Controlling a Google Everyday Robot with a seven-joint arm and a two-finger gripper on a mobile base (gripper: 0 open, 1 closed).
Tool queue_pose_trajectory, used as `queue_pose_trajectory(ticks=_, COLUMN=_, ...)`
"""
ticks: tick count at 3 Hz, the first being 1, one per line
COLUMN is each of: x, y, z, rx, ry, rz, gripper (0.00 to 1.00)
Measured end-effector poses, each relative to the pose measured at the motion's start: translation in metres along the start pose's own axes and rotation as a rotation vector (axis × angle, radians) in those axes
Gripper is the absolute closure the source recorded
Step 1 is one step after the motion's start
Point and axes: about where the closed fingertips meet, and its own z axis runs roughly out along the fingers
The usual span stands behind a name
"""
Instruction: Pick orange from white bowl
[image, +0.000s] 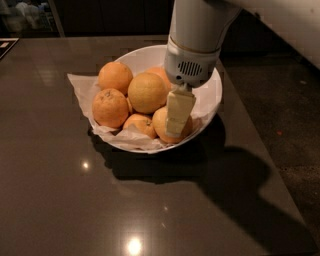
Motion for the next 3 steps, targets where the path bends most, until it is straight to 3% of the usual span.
queue_pose_trajectory(ticks=2, x=0.004, y=-0.008, z=0.015, rx=-0.027, ry=0.037, rz=0.015, gripper=0.3)
queue_pose_trajectory(ticks=3, x=0.002, y=-0.01, z=0.02, rx=-0.053, ry=0.035, rz=0.015, gripper=0.47)
